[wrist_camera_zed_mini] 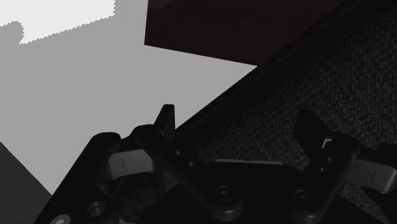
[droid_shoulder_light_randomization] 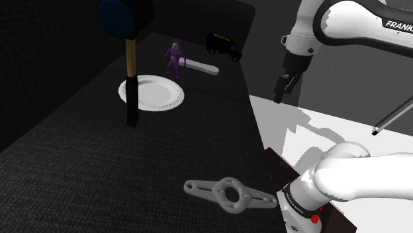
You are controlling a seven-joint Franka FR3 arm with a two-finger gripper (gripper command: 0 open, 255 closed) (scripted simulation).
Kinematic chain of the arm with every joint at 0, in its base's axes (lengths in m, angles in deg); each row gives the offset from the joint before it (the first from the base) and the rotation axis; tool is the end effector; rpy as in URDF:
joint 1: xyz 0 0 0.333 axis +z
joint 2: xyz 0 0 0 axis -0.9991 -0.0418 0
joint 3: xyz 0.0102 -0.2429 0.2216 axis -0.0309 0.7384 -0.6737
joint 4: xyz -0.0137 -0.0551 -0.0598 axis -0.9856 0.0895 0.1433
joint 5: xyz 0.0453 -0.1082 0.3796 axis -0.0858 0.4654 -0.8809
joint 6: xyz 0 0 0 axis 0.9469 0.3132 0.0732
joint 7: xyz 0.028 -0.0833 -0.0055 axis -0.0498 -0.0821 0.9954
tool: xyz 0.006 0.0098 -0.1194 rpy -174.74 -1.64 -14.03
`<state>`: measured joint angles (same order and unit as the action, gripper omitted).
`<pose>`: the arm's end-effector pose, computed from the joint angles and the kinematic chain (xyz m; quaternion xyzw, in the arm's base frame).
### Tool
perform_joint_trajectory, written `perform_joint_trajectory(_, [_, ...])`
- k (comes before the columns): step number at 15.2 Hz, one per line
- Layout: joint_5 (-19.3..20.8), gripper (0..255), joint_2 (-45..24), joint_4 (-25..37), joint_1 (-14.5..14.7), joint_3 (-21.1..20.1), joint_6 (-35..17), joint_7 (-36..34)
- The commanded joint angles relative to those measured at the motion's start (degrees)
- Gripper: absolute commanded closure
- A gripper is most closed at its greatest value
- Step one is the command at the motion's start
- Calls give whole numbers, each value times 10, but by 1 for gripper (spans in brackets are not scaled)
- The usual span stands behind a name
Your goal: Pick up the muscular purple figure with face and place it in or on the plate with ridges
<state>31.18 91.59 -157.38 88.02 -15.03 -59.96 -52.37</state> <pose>0.2919 0.0161 0.5540 0.9923 0.0705 -0.0809 0.0624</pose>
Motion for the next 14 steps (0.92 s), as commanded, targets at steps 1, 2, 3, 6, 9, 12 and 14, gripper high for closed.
perform_joint_trajectory(1, [0, 0, 0, 0, 0, 0, 0, 0])
perform_joint_trajectory(2, [-4, 0, -15, 6, 3, -1, -17, 1])
perform_joint_trajectory(3, [-9, 0, -31, 13, 6, -3, -33, 2])
perform_joint_trajectory(6, [-20, 0, -78, 36, 15, -7, -79, 5])
perform_joint_trajectory(9, [-31, 0, -125, 64, 24, -12, -121, 10])
perform_joint_trajectory(12, [-41, 0, -172, 97, 32, -18, -158, 15])
perform_joint_trajectory(14, [-48, 0, -204, 121, 37, -21, -180, 19])
